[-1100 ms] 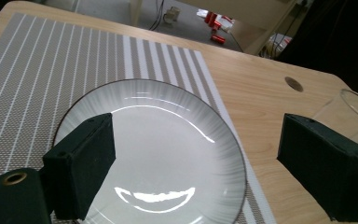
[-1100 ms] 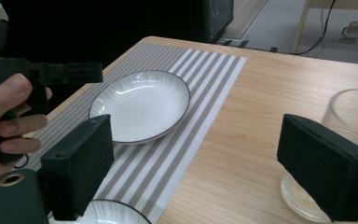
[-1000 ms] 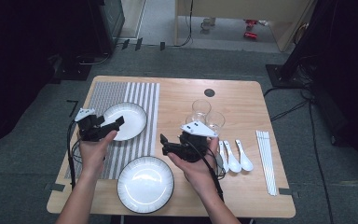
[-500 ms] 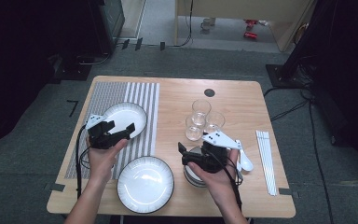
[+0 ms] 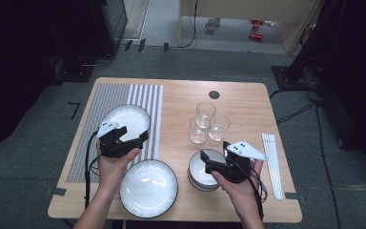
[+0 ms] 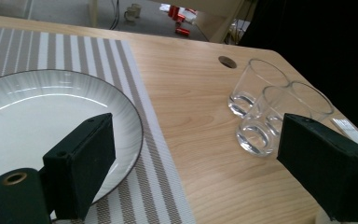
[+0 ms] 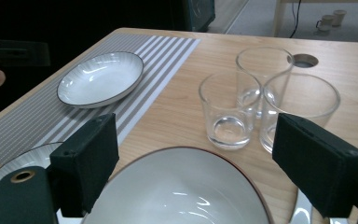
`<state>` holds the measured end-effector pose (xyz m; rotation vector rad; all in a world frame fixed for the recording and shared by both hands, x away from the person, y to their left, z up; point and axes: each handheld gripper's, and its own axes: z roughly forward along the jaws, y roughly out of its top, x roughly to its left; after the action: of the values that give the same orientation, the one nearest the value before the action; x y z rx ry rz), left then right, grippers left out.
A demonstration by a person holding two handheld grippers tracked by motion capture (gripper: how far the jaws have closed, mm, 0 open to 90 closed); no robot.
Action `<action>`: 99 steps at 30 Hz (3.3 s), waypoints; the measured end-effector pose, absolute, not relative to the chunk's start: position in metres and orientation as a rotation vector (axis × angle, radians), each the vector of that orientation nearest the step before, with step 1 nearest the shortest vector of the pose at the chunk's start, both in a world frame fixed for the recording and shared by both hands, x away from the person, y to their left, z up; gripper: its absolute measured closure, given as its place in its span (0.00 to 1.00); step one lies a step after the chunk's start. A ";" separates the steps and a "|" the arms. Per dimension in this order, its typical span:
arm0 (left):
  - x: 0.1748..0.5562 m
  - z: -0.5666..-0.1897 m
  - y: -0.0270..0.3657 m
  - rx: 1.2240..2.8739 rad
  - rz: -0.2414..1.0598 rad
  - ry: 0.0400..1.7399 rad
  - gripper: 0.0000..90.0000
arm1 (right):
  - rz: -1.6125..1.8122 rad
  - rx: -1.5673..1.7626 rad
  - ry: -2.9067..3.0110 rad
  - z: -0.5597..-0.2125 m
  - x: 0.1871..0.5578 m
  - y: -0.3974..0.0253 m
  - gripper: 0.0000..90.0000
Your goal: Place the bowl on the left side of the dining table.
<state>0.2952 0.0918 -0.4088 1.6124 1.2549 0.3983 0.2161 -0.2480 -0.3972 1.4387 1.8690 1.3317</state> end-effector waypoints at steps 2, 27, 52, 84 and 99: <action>0.293 -0.407 0.088 1.616 0.402 1.244 0.13 | 1.330 1.452 1.861 -0.401 0.216 -0.254 0.17; 0.258 -0.393 0.032 1.668 0.335 1.065 0.13 | 1.360 1.427 1.855 -0.406 0.211 -0.282 0.53; 0.237 -0.426 -0.034 1.907 0.201 0.950 0.32 | 1.157 1.521 1.959 -0.430 0.207 -0.276 0.89; 0.235 -0.432 -0.060 1.981 0.348 0.980 0.83 | 1.178 1.418 2.033 -0.434 0.210 -0.280 0.88; 0.231 -0.426 -0.066 1.989 0.483 0.901 0.96 | 1.212 1.315 1.951 -0.441 0.205 -0.276 0.93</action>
<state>0.2310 -0.0663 -0.4264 1.9891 0.9007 0.4829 0.2046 -0.2761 -0.4406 1.3148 1.9510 1.2123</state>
